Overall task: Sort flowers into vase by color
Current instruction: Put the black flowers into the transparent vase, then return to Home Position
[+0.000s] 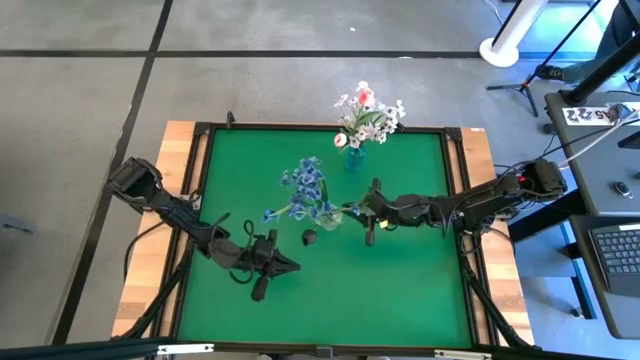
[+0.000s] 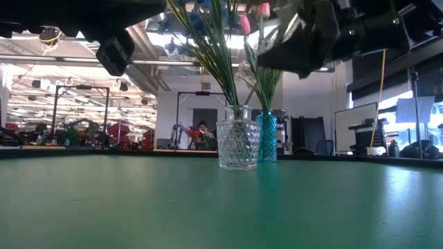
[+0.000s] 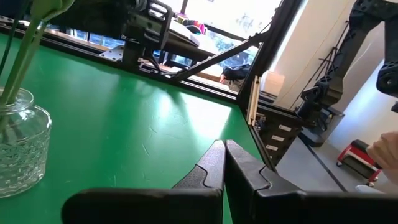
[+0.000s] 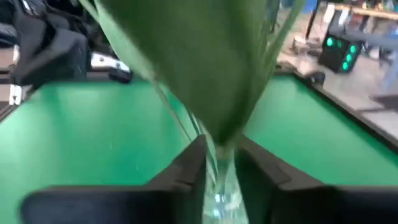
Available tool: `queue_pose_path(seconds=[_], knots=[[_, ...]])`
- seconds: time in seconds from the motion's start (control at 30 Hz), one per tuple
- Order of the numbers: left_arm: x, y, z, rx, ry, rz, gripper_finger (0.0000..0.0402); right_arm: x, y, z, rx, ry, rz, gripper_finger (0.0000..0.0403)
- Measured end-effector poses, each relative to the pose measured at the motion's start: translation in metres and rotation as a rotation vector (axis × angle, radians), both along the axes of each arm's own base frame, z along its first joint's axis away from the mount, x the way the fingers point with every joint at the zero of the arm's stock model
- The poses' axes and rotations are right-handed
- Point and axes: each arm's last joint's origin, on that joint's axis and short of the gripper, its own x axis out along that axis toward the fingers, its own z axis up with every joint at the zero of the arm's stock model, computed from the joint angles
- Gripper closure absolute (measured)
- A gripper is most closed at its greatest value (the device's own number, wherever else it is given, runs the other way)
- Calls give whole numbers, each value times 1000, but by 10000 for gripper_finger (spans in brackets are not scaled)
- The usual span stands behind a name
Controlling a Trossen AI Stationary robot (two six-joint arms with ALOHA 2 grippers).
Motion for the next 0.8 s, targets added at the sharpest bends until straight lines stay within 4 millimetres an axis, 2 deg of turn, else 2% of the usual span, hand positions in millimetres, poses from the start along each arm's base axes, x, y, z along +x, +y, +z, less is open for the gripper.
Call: queue_pose_path(seconds=[0.13, 0.33, 0.43, 0.6, 0.8], knots=[[1, 1, 0, 1, 0, 5, 401, 0, 0, -1, 29, 6, -18, 267], [1, 1, 0, 2, 1, 4, 401, 3, 0, 8, 36, -47, -16, 184], [0, 1, 0, 3, 4, 4, 401, 4, 1, 12, 22, 41, -1, 153], [0, 0, -2, 12, 16, -1, 401, 0, 1, 28, 33, 298, -5, 117], [0, 0, -2, 16, 20, 11, 401, -9, 0, 63, 90, 407, -14, 99]])
